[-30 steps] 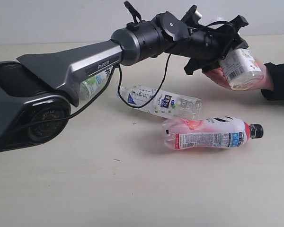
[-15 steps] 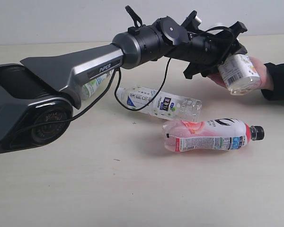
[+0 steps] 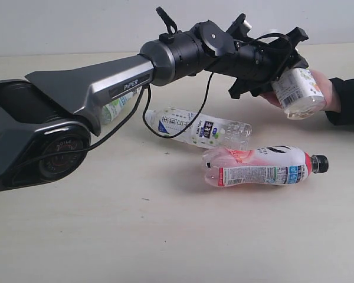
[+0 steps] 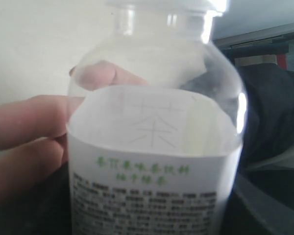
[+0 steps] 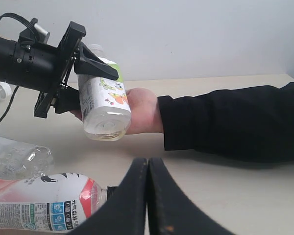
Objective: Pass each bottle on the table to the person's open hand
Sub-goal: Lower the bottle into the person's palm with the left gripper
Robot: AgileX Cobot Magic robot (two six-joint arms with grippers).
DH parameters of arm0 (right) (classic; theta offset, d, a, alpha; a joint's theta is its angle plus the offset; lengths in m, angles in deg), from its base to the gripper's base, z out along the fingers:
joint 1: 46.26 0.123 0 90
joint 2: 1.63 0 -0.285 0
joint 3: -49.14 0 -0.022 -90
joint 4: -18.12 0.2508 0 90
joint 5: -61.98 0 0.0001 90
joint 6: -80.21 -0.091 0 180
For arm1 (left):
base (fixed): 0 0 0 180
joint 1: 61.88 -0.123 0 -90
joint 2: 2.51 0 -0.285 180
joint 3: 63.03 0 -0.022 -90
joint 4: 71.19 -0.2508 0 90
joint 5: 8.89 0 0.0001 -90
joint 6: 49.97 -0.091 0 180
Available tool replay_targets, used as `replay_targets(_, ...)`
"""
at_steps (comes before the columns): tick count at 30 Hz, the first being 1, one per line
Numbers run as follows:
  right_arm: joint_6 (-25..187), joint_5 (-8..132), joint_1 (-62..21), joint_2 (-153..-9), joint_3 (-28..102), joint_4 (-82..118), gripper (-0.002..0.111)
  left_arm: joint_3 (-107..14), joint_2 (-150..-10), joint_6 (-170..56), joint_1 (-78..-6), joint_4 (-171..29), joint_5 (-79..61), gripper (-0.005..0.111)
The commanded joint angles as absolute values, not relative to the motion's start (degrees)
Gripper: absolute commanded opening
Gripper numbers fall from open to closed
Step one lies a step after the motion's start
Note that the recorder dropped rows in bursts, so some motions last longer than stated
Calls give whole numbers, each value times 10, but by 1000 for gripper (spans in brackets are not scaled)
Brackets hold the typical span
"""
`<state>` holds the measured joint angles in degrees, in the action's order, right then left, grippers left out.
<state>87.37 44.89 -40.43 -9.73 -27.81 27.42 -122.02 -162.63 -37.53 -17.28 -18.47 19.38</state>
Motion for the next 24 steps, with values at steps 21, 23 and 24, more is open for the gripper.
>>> replay_targets(21,875,454,-409,-94,-281,273,0,-1224,-1623,-375,-174,-193,208,86)
replay_targets(23,875,454,-409,-94,-281,273,0,-1224,-1623,-375,-174,-194,208,86)
replay_targets(24,875,454,-409,-94,-281,273,0,-1224,-1623,-378,-174,-194,208,86)
